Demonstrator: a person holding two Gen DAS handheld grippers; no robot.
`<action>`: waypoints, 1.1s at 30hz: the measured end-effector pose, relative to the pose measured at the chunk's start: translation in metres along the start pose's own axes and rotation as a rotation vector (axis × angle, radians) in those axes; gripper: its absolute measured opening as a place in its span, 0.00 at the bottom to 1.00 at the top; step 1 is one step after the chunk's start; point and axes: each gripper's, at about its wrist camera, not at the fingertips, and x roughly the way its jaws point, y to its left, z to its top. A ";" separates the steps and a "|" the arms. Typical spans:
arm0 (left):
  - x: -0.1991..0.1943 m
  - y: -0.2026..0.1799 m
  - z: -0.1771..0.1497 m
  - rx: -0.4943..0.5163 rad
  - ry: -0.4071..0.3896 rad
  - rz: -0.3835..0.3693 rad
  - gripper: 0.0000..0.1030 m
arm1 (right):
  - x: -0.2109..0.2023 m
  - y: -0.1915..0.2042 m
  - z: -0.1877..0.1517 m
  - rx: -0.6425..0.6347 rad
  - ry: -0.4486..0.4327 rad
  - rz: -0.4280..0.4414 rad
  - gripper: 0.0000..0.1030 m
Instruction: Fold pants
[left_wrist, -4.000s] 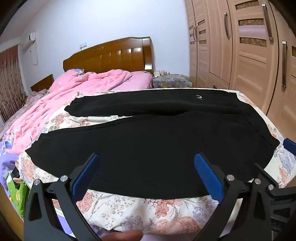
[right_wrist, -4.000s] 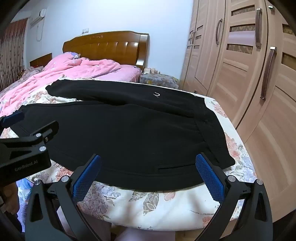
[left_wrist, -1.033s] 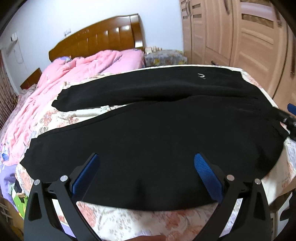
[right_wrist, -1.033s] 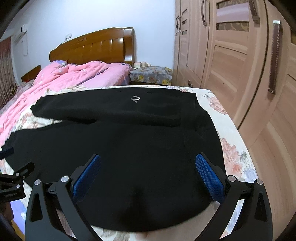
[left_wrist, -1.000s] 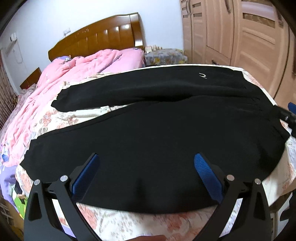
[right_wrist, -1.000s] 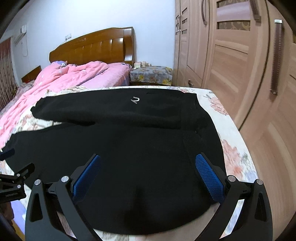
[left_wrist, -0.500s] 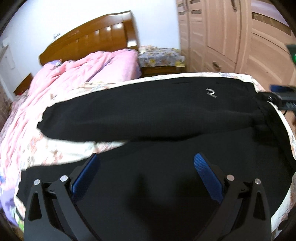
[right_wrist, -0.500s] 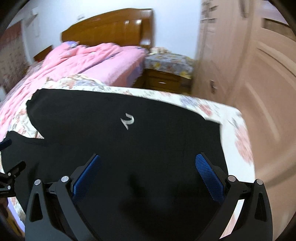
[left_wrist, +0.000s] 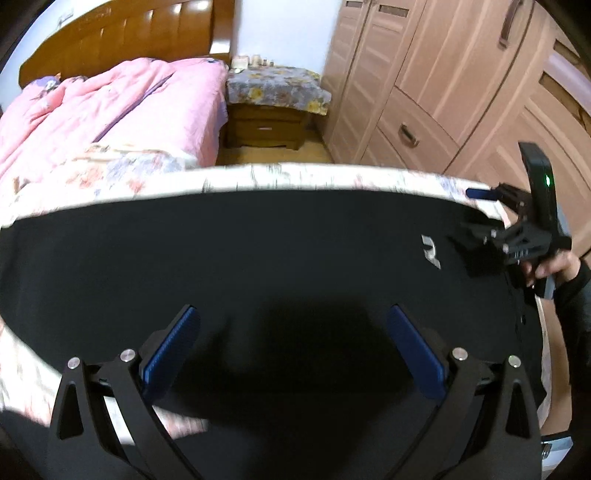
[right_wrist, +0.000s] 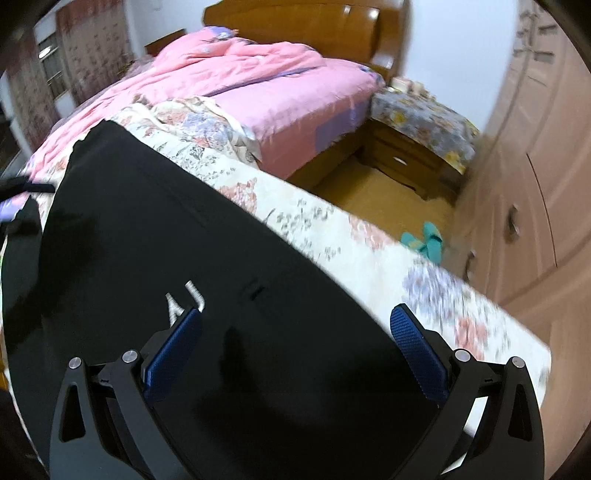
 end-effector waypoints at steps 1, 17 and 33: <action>0.006 0.001 0.010 0.015 -0.002 -0.009 0.99 | 0.003 -0.003 0.003 -0.005 0.002 0.021 0.91; 0.070 -0.002 0.072 0.369 0.054 -0.126 0.98 | -0.036 0.016 -0.010 -0.122 -0.074 0.077 0.09; 0.093 0.003 0.078 0.685 0.220 -0.410 0.28 | -0.121 0.105 -0.047 -0.183 -0.203 -0.122 0.08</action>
